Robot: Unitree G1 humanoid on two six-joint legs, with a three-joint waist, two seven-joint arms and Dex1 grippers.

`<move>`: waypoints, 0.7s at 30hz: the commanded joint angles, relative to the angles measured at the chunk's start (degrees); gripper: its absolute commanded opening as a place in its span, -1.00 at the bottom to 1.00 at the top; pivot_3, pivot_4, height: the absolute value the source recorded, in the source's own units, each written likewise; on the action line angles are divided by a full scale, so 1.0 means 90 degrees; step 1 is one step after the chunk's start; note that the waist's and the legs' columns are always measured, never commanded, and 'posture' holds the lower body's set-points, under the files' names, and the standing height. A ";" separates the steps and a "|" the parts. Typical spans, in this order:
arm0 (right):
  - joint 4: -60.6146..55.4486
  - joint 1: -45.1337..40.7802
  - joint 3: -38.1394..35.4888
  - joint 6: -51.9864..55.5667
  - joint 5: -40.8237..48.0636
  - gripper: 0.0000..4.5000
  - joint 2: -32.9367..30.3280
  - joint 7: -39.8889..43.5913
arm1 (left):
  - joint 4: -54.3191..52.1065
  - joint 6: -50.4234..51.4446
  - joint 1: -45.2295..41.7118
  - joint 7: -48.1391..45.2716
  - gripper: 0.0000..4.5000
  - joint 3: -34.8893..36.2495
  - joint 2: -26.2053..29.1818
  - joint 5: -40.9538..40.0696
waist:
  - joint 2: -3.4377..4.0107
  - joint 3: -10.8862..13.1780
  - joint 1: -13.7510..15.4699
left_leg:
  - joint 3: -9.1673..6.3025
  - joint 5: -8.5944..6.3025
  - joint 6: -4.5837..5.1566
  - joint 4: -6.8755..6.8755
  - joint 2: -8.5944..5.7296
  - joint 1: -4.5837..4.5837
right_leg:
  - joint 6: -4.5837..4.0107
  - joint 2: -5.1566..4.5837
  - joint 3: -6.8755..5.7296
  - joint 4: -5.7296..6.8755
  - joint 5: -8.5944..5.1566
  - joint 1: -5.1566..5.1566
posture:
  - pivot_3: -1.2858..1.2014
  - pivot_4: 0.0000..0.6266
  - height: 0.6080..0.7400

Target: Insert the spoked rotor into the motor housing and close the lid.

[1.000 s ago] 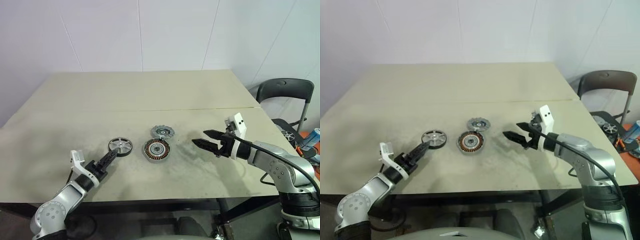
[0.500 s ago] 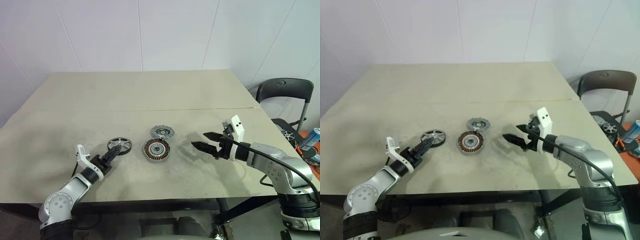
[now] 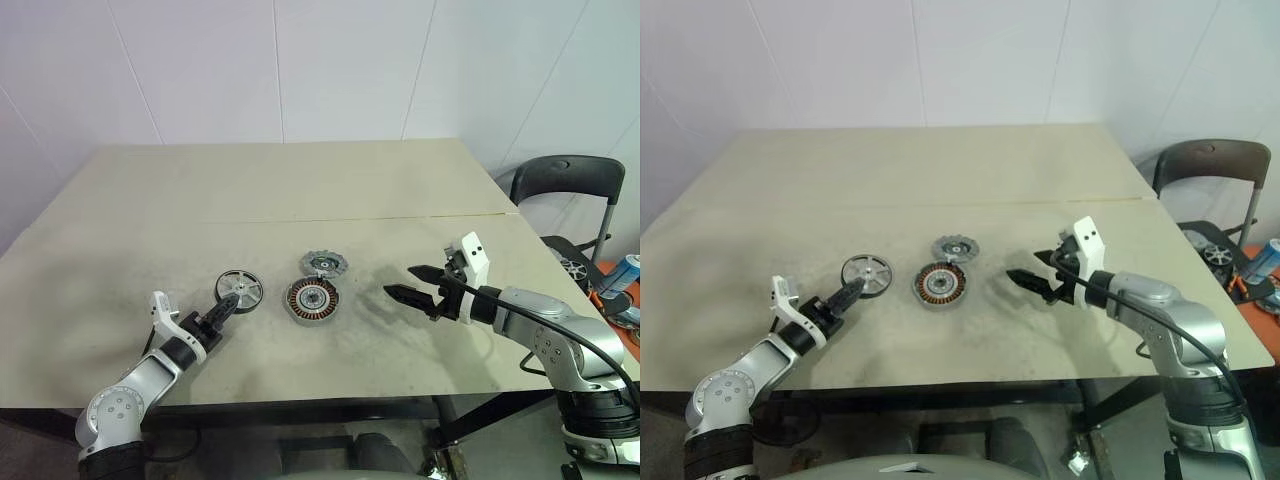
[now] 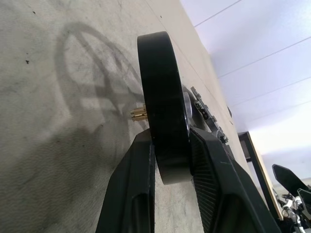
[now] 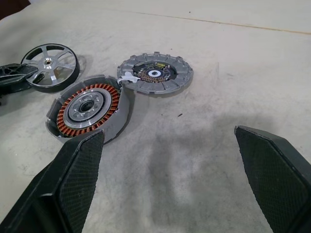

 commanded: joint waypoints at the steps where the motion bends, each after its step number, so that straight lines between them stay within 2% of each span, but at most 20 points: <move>1: -0.0080 -0.0154 0.0001 -0.0134 -0.0019 0.99 -0.0009 0.0057 | -0.0109 -0.0036 0.0044 -0.0002 -0.81 0.0133 0.0096 -0.0089 | 0.0000 0.0000 -0.0003 | 0.0000 0.0000 0.0000 0.0000 0.0000 0.0001 | 0.0000 0.0000 0.0000 0.0000 0.0000 0.0000 | 0.03 -1.00 1.00; 5: -0.0077 -0.0162 0.0020 -0.0122 -0.0022 0.99 -0.0011 0.0078 | 0.0007 -0.0065 0.0013 0.0106 -0.81 0.0194 0.0140 -0.0039 | 0.0000 0.0000 -0.0007 | -0.0001 0.0000 0.0000 0.0000 0.0001 0.0002 | 0.0000 0.0001 0.0000 0.0000 0.0000 0.0000 | 0.03 -1.00 1.00; 10: -0.0048 -0.0180 0.0085 -0.0134 -0.0061 0.99 -0.0034 0.0134 | -0.0180 0.0200 -0.0028 -0.0054 -0.81 0.0159 0.0204 -0.0420 | 0.0000 0.0001 -0.0006 | -0.0001 0.0000 0.0000 0.0000 0.0002 0.0001 | 0.0000 0.0000 0.0000 0.0000 -0.0001 -0.0001 | 0.03 -1.00 1.00; 15: 0.0035 -0.0240 0.0106 -0.0214 -0.0148 0.99 -0.0003 0.0172 | -0.0125 0.0378 -0.0123 -0.0343 -0.81 -0.0193 0.0333 -0.0290 | 0.0001 0.0002 0.0003 | -0.0001 0.0000 0.0000 0.0000 0.0000 -0.0004 | 0.0000 -0.0001 0.0000 -0.0003 0.0000 -0.0003 | 0.03 -1.00 1.00; 21: 0.0027 -0.0199 0.0047 -0.0272 -0.0205 0.99 0.0110 0.0071 | -0.0574 0.0534 -0.0571 -0.0252 -0.81 -0.0156 0.0204 -0.0974 | -0.0002 0.0004 0.0021 | -0.0003 0.0000 0.0000 -0.0002 0.0001 -0.0010 | 0.0000 -0.0003 -0.0001 -0.0016 0.0000 -0.0002 | 0.03 -1.00 1.00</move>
